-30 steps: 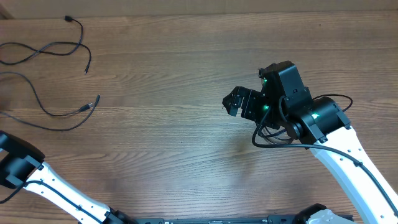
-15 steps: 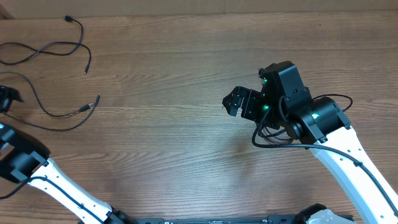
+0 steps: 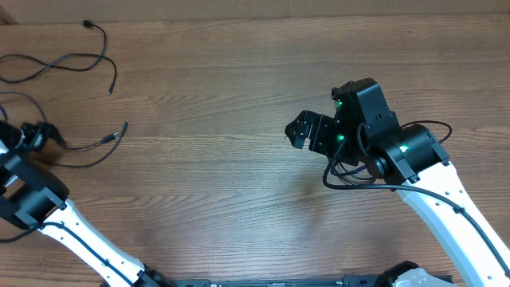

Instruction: Untangle cables

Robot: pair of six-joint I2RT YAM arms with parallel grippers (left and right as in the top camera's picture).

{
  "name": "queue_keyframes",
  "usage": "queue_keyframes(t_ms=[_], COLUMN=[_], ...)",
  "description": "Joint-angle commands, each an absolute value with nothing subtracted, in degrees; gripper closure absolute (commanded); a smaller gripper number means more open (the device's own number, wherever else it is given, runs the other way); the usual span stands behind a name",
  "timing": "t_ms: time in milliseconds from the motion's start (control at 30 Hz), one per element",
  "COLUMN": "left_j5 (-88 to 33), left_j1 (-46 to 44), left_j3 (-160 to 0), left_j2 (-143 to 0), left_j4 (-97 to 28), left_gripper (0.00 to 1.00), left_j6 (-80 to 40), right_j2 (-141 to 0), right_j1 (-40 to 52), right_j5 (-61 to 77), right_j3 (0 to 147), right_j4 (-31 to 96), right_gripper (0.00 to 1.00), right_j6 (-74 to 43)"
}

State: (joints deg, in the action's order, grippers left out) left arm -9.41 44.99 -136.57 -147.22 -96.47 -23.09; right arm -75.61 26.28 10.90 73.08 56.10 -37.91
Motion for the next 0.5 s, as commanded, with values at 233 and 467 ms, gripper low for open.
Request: queue_keyframes(t_ms=[233,467], left_j5=[-8.9,-4.5], left_j1=[45.0,42.3], left_j3=[-130.5,-127.9], left_j2=[-144.6,-144.6], left_j4=[-90.3,-87.4], left_gripper=[0.04,0.07], left_j6=[-21.4,-23.5], right_j2=[-75.5,-75.5], right_j1=[26.2,26.2], right_j5=[10.1,10.1], right_j3=[73.5,73.5], right_j4=[55.7,55.7], right_gripper=[0.00,0.00], right_j6=[-37.8,-37.8])
